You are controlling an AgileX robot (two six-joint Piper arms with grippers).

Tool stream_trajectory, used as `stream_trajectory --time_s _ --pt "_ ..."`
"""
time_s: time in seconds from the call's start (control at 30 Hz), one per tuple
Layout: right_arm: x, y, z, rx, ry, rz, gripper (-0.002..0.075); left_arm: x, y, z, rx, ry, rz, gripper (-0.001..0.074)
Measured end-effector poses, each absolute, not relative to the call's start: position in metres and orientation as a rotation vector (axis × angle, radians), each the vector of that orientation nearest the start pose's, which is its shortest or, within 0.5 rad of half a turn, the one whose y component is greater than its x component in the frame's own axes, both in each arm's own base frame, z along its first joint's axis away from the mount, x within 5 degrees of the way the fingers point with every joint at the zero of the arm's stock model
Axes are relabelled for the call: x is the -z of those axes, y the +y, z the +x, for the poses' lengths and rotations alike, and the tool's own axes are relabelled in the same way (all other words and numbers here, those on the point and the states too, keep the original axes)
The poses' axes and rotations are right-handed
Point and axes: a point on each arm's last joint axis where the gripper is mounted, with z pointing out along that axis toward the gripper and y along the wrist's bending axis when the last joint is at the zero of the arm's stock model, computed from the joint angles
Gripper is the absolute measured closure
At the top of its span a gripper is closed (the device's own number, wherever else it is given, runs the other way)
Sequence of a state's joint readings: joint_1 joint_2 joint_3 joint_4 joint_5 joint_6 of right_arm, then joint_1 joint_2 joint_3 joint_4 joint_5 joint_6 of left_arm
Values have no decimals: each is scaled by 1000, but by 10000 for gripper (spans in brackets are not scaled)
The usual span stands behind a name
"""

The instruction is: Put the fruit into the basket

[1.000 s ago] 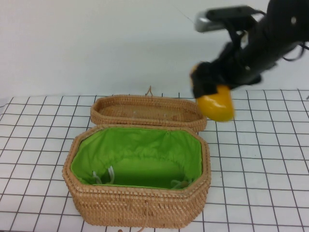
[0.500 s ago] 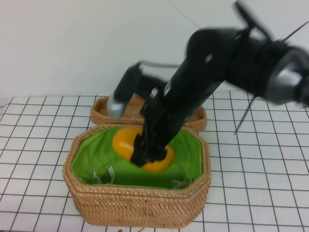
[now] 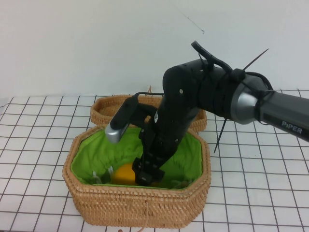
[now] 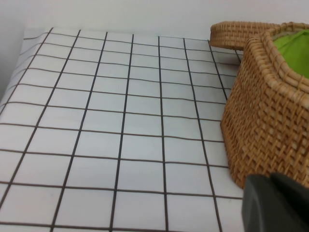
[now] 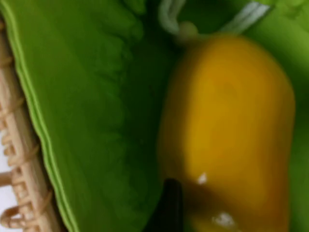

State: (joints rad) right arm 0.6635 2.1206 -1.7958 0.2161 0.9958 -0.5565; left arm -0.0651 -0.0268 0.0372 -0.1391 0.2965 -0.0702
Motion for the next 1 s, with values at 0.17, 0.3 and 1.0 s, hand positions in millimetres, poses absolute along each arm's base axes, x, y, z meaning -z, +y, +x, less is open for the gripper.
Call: stream_trajectory --time_s 0.17,0.3,1.0 --pt "-231 297 353 -306 2357 -1511 54 -176 -7 53 229 1791 -95 734" --pt "-255 298 355 -291 2330 -1527 174 -176 -7 53 229 1791 -95 734" --pt "-480 229 301 -191 1920 -1185 725 -176 -7 53 229 1791 -95 734"
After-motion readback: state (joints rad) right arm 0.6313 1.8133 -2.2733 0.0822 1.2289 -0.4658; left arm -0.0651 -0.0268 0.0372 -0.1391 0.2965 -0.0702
